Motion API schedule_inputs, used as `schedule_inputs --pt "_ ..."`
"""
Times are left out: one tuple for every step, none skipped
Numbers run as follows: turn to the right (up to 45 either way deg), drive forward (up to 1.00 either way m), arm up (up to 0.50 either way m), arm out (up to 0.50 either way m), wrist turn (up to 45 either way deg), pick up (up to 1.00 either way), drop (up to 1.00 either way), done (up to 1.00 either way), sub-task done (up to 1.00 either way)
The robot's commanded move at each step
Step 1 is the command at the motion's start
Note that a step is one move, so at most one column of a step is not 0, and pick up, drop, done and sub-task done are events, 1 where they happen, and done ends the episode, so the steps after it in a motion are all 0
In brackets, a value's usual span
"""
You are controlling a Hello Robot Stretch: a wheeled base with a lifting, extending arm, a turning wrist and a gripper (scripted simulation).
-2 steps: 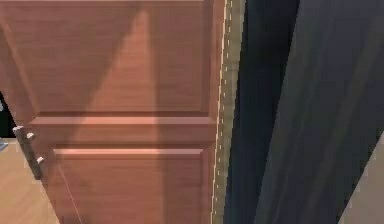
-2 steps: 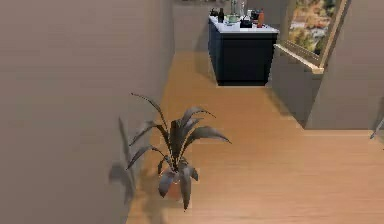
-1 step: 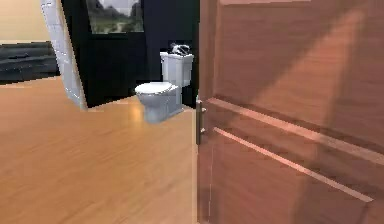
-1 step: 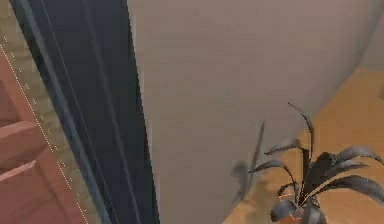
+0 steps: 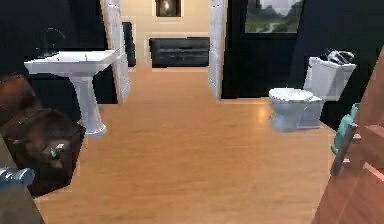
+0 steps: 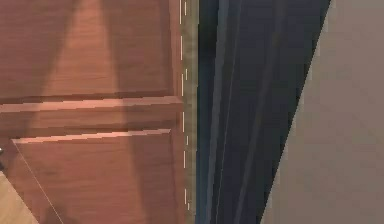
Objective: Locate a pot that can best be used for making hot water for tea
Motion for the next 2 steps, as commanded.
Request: schedule_inputs --pt "0.0 0.40 0.00 0.00 0.0 0.00 0.00 0.00 0.00" --pt "-45.0 0.00 0.00 0.00 0.0 0.00 0.00 0.00 0.00"
